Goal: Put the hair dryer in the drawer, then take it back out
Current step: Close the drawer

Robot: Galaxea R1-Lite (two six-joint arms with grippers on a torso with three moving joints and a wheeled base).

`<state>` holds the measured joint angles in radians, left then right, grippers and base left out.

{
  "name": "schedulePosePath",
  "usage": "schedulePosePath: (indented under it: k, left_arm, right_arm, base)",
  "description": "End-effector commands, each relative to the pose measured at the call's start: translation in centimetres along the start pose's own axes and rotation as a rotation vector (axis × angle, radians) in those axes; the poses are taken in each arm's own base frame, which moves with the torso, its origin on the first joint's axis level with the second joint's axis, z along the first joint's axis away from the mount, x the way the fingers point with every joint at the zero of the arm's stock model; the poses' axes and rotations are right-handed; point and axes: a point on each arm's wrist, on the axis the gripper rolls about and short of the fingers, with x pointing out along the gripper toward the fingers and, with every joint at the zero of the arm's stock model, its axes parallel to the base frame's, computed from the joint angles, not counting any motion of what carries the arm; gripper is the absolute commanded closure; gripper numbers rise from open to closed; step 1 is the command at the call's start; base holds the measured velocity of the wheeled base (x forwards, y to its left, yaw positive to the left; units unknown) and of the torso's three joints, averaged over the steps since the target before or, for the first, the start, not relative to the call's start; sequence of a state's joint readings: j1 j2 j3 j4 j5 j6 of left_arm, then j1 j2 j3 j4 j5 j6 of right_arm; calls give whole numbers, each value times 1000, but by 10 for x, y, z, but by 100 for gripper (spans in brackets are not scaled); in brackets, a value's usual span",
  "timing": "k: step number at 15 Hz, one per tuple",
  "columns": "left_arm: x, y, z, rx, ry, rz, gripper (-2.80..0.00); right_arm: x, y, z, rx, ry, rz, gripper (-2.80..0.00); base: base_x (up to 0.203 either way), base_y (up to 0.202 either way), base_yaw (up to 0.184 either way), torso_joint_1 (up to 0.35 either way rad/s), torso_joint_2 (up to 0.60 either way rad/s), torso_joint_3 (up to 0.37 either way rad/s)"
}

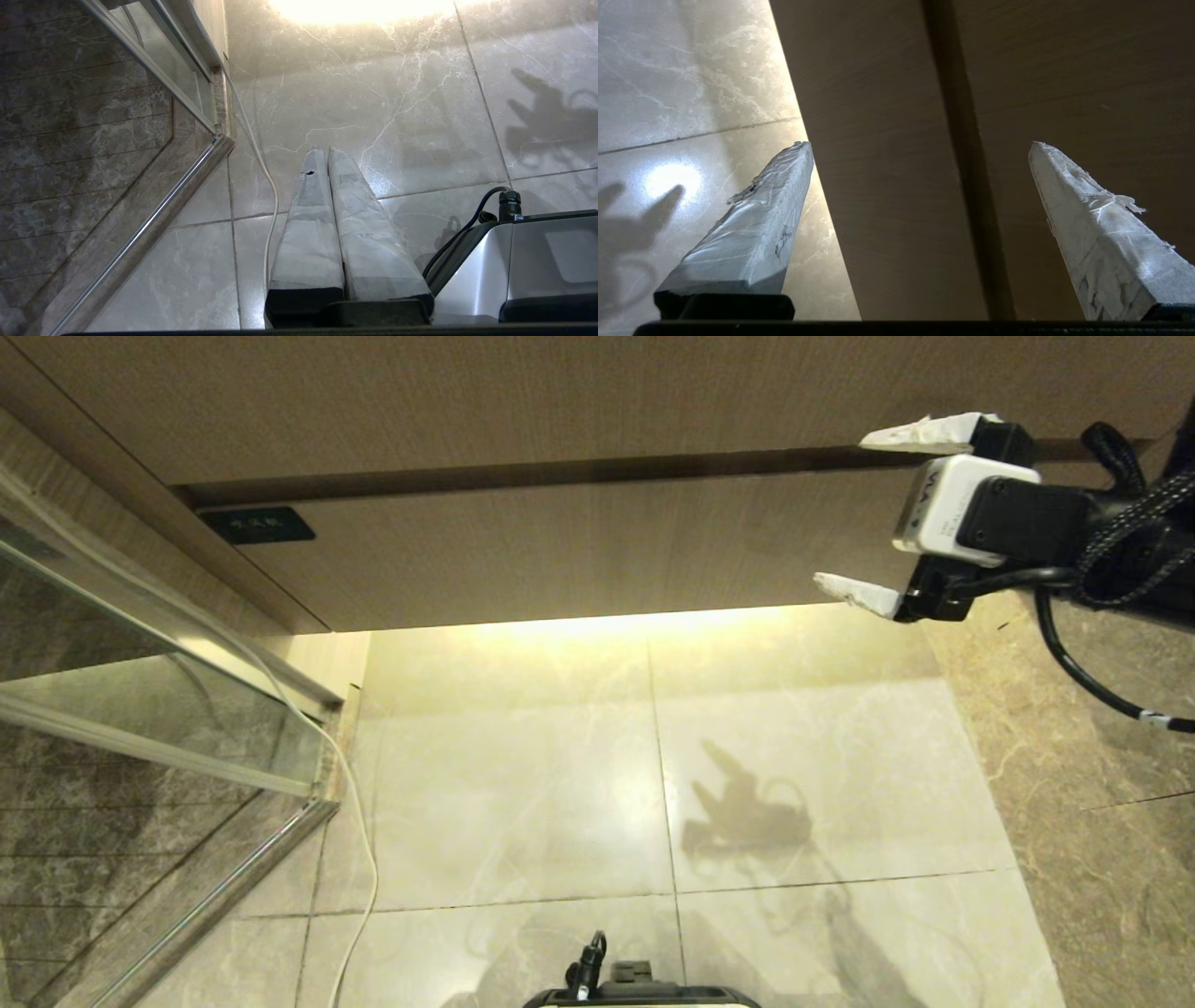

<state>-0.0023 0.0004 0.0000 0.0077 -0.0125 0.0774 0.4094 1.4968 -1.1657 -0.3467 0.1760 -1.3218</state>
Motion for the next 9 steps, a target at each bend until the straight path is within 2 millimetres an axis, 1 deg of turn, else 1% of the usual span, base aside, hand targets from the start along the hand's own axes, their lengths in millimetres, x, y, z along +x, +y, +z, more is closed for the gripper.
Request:
schedulePosePath:
  k: [1, 3, 5, 8, 9]
  left_arm:
    - [0, 0, 0, 1, 1, 1, 0]
    - [0, 0, 0, 1, 1, 0, 0]
    - [0, 0, 0, 1, 1, -1, 0]
    - [0, 0, 0, 1, 1, 1, 0]
    - [0, 0, 0, 1, 1, -1, 0]
  right_arm:
    - [34, 19, -10, 1, 10, 63, -280]
    - [52, 21, -12, -1, 8, 72, -280]
    - [66, 22, -14, -2, 11, 87, -280]
    - [84, 11, -17, -4, 37, 97, -280]
    - [87, 8, -20, -4, 73, 106, -280]
  base:
    - [0, 0, 0, 0, 0, 0]
    - [0, 0, 0, 0, 0, 0]
    - [0, 0, 0, 0, 0, 0]
    - [0, 0, 0, 0, 0, 0]
    - [0, 0, 0, 0, 0, 0]
